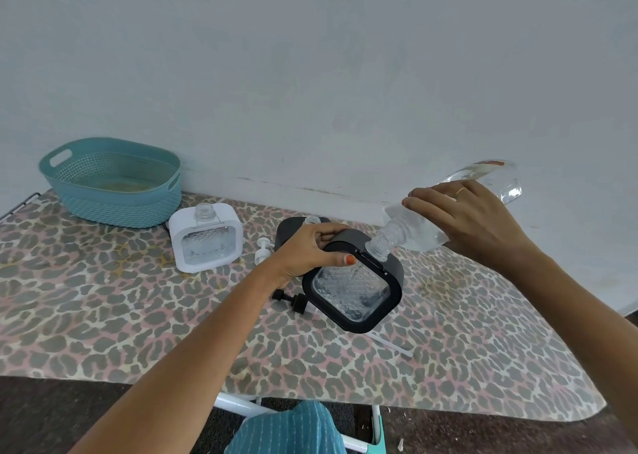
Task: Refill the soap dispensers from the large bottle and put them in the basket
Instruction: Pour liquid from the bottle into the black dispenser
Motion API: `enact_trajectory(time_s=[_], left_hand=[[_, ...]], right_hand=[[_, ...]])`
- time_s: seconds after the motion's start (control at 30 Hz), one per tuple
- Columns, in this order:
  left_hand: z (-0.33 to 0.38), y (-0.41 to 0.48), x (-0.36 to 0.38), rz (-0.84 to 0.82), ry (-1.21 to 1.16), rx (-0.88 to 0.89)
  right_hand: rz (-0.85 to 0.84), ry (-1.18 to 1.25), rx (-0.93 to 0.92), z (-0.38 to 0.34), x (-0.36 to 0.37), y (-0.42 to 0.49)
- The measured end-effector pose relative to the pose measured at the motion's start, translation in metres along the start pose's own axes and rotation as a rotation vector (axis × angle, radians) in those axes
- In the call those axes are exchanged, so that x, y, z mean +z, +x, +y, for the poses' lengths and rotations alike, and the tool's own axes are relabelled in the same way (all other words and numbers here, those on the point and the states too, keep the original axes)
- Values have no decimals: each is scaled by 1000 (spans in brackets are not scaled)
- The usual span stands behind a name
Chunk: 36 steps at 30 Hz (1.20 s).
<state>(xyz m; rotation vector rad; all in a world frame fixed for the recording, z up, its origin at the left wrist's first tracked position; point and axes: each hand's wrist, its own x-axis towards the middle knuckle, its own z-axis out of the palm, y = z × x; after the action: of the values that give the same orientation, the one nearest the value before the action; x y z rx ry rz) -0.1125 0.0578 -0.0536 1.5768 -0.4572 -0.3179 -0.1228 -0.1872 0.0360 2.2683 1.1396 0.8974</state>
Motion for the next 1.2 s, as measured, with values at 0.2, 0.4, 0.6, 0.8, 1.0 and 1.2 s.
enact_trajectory(time_s=[0.2, 0.4, 0.6, 0.8, 1.0, 1.2], left_hand=[[0, 1, 0, -2, -5, 2], [1, -1, 1, -6, -10, 4], [0, -1, 1, -8, -6, 2], [1, 0, 2, -3, -7, 7], [0, 1, 2, 0, 3, 13], [0, 1, 2, 0, -3, 16]], right_hand=[[-10, 5, 5, 0, -1, 0], [-24, 0, 3, 2, 0, -1], [-20, -7, -3, 2, -2, -1], [-5, -15, -24, 2, -3, -1], [11, -18, -42, 4, -3, -1], [23, -30, -64, 4, -5, 0]])
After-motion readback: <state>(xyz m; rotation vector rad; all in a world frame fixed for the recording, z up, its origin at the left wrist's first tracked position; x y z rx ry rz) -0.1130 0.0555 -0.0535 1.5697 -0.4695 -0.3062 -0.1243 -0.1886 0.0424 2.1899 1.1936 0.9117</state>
